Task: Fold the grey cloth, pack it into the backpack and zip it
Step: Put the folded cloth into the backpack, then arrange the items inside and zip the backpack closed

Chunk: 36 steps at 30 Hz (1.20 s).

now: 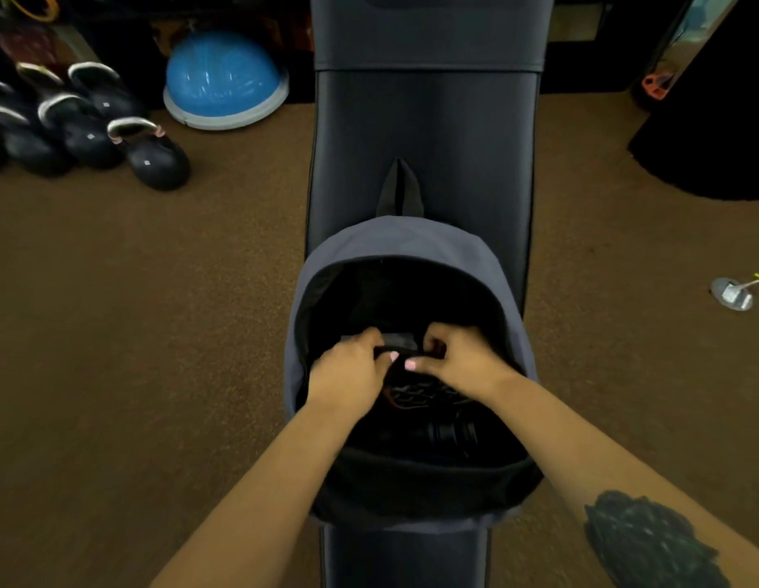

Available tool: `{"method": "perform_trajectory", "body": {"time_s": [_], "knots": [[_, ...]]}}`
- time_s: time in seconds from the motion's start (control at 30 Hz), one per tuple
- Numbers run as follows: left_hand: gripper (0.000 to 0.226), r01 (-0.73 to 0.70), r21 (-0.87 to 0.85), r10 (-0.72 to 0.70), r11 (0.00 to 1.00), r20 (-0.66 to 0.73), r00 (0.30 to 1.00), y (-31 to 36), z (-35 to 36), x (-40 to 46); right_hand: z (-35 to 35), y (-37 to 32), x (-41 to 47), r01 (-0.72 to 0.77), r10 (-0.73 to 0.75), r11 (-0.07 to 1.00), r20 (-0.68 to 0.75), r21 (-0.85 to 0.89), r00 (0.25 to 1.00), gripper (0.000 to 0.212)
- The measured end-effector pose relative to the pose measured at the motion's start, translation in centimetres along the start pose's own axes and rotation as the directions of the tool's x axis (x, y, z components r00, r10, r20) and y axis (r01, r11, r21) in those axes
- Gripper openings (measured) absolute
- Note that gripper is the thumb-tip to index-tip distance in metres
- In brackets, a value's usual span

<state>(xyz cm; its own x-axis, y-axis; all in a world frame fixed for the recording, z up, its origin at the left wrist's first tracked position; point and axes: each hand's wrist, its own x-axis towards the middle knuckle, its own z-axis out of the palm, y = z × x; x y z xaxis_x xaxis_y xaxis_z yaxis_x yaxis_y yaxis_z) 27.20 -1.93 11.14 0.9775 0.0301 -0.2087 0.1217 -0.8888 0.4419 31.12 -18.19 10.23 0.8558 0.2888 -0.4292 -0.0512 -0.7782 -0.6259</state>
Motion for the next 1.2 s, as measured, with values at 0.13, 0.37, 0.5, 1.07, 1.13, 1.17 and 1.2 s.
{"method": "perform_trajectory", "body": {"time_s": [0.13,0.37,0.5,1.07,1.13,1.17,1.2], "knots": [[0.038,-0.039,0.195,0.006,0.98,0.169,0.986,-0.8,-0.6,1.2,-0.4,0.7,0.8,-0.058,0.054,0.993,-0.042,-0.099,0.998,0.016],[0.033,0.116,0.302,-0.137,0.946,0.049,0.989,-1.1,0.4,2.5,-0.7,0.1,2.0,-0.136,0.119,0.985,-0.162,-0.103,0.98,0.022],[0.043,0.124,0.312,-0.138,0.942,0.023,0.99,-1.0,0.7,2.8,-0.8,-0.3,2.4,-0.109,0.068,0.966,-0.177,-0.234,0.982,0.019],[0.032,0.099,0.02,-0.101,0.995,0.215,0.971,0.7,1.4,-4.0,0.9,2.6,-6.8,-0.198,0.189,0.894,-0.062,-0.402,0.98,0.045],[0.037,0.099,0.047,-0.107,0.994,0.25,0.962,0.7,1.6,-4.4,1.4,2.6,-6.9,-0.213,0.214,0.876,-0.048,-0.432,0.976,0.047],[0.04,0.102,0.048,-0.111,0.994,0.26,0.959,0.8,1.6,-4.5,1.7,2.5,-6.8,-0.222,0.224,0.87,-0.048,-0.44,0.973,0.046],[0.044,0.106,0.047,-0.115,0.993,0.267,0.957,0.8,1.6,-4.7,1.8,2.4,-6.9,-0.237,0.24,0.869,-0.049,-0.435,0.97,0.043]]}}
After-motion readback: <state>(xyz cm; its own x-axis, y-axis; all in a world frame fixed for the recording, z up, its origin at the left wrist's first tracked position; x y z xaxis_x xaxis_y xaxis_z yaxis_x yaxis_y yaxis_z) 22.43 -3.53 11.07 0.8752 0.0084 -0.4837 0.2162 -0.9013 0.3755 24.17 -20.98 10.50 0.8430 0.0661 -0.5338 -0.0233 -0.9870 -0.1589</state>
